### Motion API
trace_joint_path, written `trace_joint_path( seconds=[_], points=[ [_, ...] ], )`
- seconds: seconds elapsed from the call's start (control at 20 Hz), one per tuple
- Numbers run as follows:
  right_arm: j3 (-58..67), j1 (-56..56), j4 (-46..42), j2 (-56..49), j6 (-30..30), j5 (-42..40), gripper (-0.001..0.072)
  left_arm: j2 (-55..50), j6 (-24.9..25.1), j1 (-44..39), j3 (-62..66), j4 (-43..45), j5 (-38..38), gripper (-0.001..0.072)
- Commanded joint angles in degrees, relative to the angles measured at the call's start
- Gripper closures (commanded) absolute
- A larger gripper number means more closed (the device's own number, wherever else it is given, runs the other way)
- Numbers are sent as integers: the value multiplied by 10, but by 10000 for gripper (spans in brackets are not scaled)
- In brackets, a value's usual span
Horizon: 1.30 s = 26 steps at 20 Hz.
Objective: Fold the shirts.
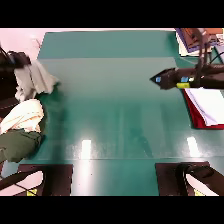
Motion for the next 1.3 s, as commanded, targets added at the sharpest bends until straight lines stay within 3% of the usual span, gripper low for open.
trace_joint_path(
  seconds=[0.0,0.3,0.55,0.6,0.65,0.7,0.85,1.05,1.25],
  points=[
    [76,0,-5,0,2,-25,693,94,45,-65,100,-8,-36,686],
    [188,0,-79,0,2,-26,693,123,56,-301,141,-25,-111,686],
    [213,0,-77,0,2,-22,693,6,58,-513,136,-103,-79,683],
    [213,0,-78,0,2,-19,693,-26,62,-543,136,-103,-60,583],
    [213,0,-78,0,2,-12,693,-56,68,-565,137,-103,-37,218],
    [213,0,-78,0,2,-6,693,-80,68,-574,137,-103,-23,107],
    [213,0,-78,0,2,15,693,-96,50,-533,137,-98,-40,107],
    [213,0,-77,0,2,18,693,-94,11,-356,136,-95,-101,107],
    [213,0,-77,0,2,18,693,-129,6,-183,119,-126,-162,107]
  ],
)
